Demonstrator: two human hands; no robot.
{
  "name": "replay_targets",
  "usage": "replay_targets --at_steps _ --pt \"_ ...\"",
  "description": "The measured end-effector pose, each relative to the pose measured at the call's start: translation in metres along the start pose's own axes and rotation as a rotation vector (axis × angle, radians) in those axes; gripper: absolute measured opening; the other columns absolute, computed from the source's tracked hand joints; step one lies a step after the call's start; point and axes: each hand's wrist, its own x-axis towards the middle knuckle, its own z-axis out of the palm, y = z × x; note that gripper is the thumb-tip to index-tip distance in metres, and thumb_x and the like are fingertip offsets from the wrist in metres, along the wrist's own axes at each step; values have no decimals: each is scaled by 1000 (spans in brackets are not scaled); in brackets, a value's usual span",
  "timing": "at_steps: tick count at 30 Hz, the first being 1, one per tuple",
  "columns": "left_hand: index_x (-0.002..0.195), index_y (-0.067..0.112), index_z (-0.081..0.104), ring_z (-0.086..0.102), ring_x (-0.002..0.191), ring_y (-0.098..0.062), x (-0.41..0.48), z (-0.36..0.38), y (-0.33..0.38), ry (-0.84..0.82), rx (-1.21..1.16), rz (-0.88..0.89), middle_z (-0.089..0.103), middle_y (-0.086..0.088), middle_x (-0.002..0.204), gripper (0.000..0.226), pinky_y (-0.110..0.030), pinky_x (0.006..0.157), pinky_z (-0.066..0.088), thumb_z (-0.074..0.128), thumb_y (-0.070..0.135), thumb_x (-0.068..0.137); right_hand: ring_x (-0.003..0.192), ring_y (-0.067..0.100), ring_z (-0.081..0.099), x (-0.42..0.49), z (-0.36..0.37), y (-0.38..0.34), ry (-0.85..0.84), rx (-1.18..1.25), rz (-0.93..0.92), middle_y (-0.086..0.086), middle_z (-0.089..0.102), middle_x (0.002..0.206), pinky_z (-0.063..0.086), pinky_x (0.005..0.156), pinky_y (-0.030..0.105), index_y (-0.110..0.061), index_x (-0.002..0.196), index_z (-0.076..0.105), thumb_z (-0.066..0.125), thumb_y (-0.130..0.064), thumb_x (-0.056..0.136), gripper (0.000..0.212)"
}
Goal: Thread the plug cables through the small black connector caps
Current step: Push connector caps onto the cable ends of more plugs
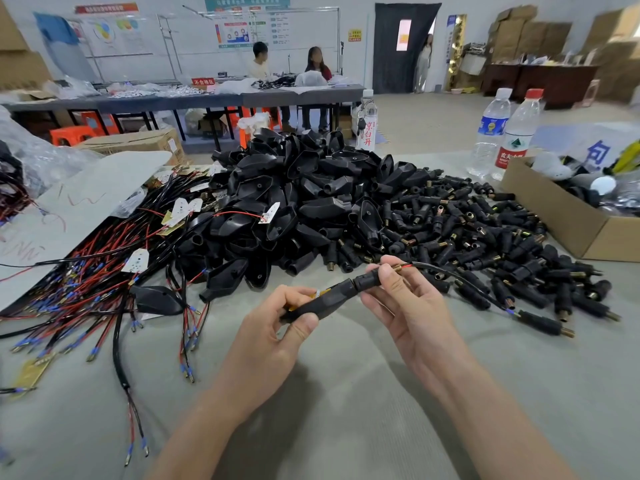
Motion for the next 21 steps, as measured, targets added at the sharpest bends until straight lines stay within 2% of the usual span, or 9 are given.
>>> replay_targets --at_steps 5,8,11,13,15,18,21 --pt "98 46 60 62 116 -4 -1 -1 -1 4 56 2 66 24 119 13 -29 97 45 59 35 91 93 19 71 -1 1 -1 -38 12 -27 8 73 105 59 79 27 -12 108 68 72 -19 78 32" --pt "102 47 58 63 111 -4 -2 -1 1 17 114 17 66 24 115 15 -18 91 44 58 36 92 94 21 72 -1 2 1 -44 15 -23 10 73 107 59 79 28 -12 108 68 72 -19 77 32" --pt "105 40 61 63 94 2 -3 -1 3 39 163 54 68 24 98 18 -7 77 41 60 24 98 94 23 73 -1 1 2 -43 7 -9 9 74 107 59 79 30 -13 107 68 73 -20 77 31" --pt "105 35 62 57 77 9 -4 0 4 67 207 82 63 29 82 21 -4 68 38 61 14 98 93 24 73 -1 1 2 -44 0 -2 9 74 107 59 78 30 -14 107 68 73 -21 78 30" --pt "105 33 62 54 70 11 -5 1 5 83 236 96 59 32 75 22 -2 65 36 61 12 98 91 23 73 -1 0 2 -36 -17 0 8 74 104 59 77 30 -15 105 69 73 -22 78 29" --pt "106 37 61 56 73 6 -5 1 5 94 241 89 62 29 81 25 -5 65 38 61 13 98 86 21 73 -1 -1 2 -13 -67 -3 6 73 95 59 76 29 -14 105 69 74 -24 78 29" --pt "107 40 60 61 89 3 -4 1 5 90 251 82 65 29 98 29 -6 75 41 62 14 97 84 20 73 -1 -2 3 -5 -103 0 7 73 92 59 77 29 -13 105 68 75 -26 76 33"
